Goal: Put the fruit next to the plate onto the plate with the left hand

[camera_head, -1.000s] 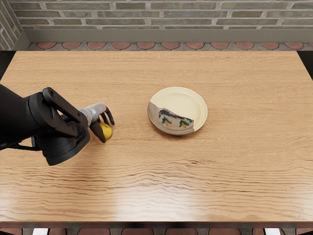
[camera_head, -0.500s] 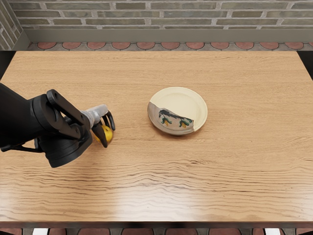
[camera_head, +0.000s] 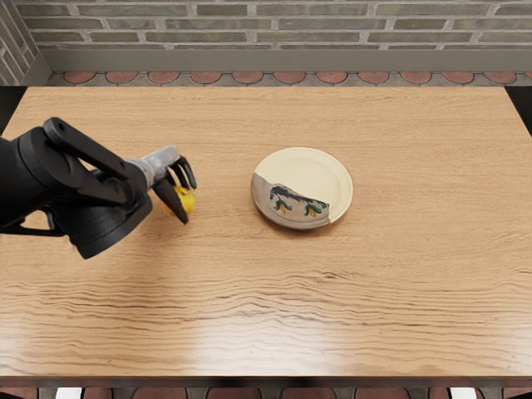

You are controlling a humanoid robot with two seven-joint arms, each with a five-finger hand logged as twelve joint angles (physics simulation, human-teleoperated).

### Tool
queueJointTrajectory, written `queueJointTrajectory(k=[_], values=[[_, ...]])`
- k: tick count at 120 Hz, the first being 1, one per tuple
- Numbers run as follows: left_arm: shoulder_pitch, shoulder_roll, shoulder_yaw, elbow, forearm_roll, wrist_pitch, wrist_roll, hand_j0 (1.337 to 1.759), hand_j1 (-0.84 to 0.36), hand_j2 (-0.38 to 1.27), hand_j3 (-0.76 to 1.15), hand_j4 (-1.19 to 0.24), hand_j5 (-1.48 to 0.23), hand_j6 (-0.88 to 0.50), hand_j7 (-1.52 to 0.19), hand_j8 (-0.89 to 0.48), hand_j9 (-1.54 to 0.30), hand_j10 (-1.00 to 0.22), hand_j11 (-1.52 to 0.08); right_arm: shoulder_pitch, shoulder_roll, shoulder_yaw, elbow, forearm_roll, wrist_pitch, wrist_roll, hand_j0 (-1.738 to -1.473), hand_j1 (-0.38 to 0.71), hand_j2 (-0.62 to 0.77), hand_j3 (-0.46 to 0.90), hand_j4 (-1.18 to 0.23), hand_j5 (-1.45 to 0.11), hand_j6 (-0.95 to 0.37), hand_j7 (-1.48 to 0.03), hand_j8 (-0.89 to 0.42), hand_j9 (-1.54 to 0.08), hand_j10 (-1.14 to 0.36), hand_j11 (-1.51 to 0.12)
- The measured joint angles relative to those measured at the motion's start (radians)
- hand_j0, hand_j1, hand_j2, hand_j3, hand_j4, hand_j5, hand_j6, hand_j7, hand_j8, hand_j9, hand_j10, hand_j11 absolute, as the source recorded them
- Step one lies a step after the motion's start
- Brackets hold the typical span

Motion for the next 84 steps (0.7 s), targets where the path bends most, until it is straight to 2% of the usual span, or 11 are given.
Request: queueJointTrajectory(k=[13,19,33,45,62,72,75,84], values=[[-0.022,0.003,-0.116,0.034,0.010,0.000,-0.001,1.652,-0.17,0.37,0.00,-0.78,-1.16,-0.54,-1.10,-0.48,-1.08,-0.76,-1.09,0.000,0.000,0.000,0.000,0.000,0.000,0.000,-1.658,-0.33,0.00,0.00,-0.01,-0.02,-0.01,-0.02,-0.01,-0.02,-0.01,-0.02],[-0.035,-0.017,-0.175,0.048,0.026,0.001,-0.002,1.652,-0.16,0.31,0.00,-0.78,-1.15,-0.56,-1.10,-0.48,-1.08,-0.76,-1.10,0.000,0.000,0.000,0.000,0.000,-0.001,0.000,-1.658,-0.33,0.00,0.00,-0.01,-0.02,-0.01,-0.02,-0.01,-0.02,-0.01,-0.02],[-0.035,-0.032,-0.271,0.087,0.045,0.001,-0.002,1.654,-0.24,0.48,0.00,-0.78,-1.15,-0.53,-1.10,-0.47,-1.08,-0.76,-1.09,0.000,0.000,0.000,0.000,0.000,0.000,0.000,-1.658,-0.33,0.00,0.00,-0.01,-0.02,-0.01,-0.02,-0.01,-0.02,-0.01,-0.02],[-0.034,-0.051,-0.310,0.107,0.055,0.001,-0.002,1.655,-0.31,0.60,0.00,-0.79,-1.15,-0.50,-1.10,-0.47,-1.08,-0.75,-1.08,0.000,0.000,0.000,0.000,0.000,-0.001,0.000,-1.658,-0.33,0.00,0.00,-0.01,-0.02,-0.01,-0.02,-0.01,-0.02,-0.01,-0.02],[-0.023,-0.068,-0.333,0.130,0.060,0.003,-0.003,1.656,-0.41,0.72,0.00,-0.80,-1.12,-0.65,-1.10,-0.43,-1.07,-0.77,-1.08,0.000,0.000,0.000,0.000,0.000,-0.001,0.000,-1.658,-0.33,0.00,0.00,-0.01,-0.02,-0.01,-0.02,-0.01,-0.02,-0.01,-0.02],[-0.014,-0.081,-0.337,0.145,0.060,0.003,-0.004,1.656,-0.43,0.72,0.00,-0.80,-1.11,-0.68,-1.09,-0.42,-1.07,-0.78,-1.07,0.000,0.000,0.000,0.000,0.000,0.000,0.000,-1.658,-0.33,0.00,0.00,-0.01,-0.02,-0.01,-0.02,-0.01,-0.02,-0.01,-0.02],[-0.014,-0.082,-0.338,0.148,0.059,0.003,-0.004,1.656,-0.42,0.68,0.00,-0.77,-1.07,-0.67,-1.06,-0.43,-1.04,-0.76,-1.04,0.000,0.000,0.000,0.000,0.000,0.000,0.000,-1.658,-0.33,0.00,0.00,-0.01,-0.02,-0.01,-0.02,-0.01,-0.02,-0.01,-0.02],[-0.015,-0.080,-0.340,0.153,0.058,0.004,-0.005,1.657,-0.20,0.48,0.00,-0.55,-0.76,-0.48,-0.75,-0.31,-0.74,-0.54,-0.74,0.000,0.000,0.000,0.000,0.000,0.000,0.000,-1.658,-0.33,0.00,0.00,-0.01,-0.02,-0.01,-0.02,-0.01,-0.02,-0.01,-0.02]])
